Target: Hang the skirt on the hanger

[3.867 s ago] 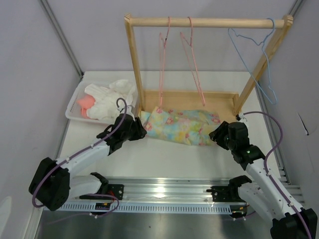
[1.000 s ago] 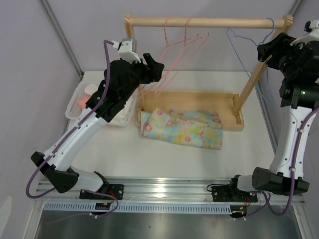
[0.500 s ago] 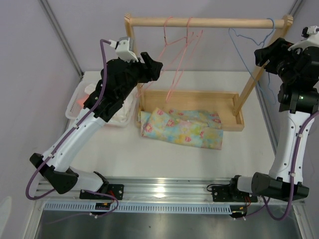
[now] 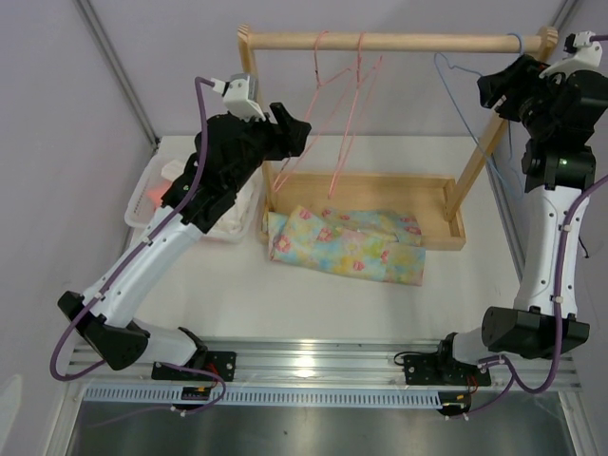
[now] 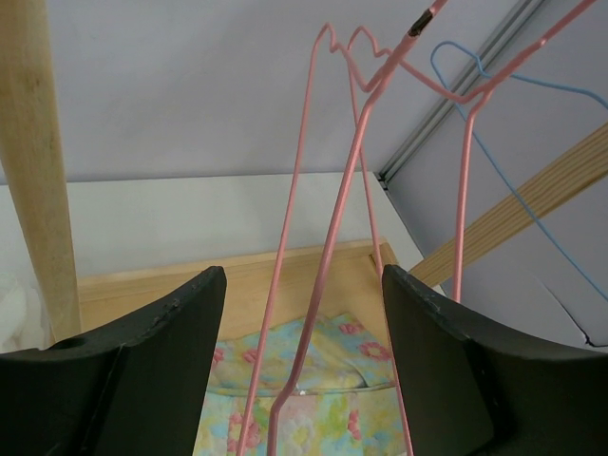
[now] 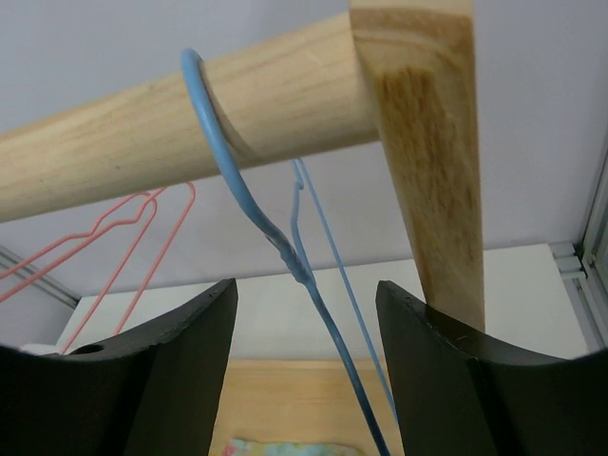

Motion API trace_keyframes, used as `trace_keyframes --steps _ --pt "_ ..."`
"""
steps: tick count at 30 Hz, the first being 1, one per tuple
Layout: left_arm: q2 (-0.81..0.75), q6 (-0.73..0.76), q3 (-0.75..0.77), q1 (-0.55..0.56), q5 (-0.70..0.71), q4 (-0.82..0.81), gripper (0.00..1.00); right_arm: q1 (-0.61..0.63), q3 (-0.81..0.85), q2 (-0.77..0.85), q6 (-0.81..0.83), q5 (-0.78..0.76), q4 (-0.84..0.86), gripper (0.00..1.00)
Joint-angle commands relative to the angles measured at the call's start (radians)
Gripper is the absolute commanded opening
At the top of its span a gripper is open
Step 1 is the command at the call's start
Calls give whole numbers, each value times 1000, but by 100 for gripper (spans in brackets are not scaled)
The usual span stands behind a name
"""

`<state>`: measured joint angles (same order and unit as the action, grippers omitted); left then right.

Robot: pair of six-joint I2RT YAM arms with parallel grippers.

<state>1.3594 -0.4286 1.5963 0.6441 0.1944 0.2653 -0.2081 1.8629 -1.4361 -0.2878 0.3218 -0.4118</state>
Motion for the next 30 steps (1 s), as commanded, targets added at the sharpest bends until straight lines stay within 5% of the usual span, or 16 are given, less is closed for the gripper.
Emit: trace_keyframes --steps 1,15,20,23,30 --pt "-26 -12 -10 -9 -26 -28 72 25 48 -6 16 -49 96 67" --pt "-36 2 -22 -9 -26 -11 72 99 56 -21 110 -184 42 42" --pt "-39 7 -18 -9 -27 -8 72 105 88 -21 116 -208 34 11" --pt "-42 8 -18 -9 -24 -6 72 107 119 -24 114 -219 28 3" --pt "-55 21 -21 -11 -24 -14 72 107 190 -35 110 -205 47 0"
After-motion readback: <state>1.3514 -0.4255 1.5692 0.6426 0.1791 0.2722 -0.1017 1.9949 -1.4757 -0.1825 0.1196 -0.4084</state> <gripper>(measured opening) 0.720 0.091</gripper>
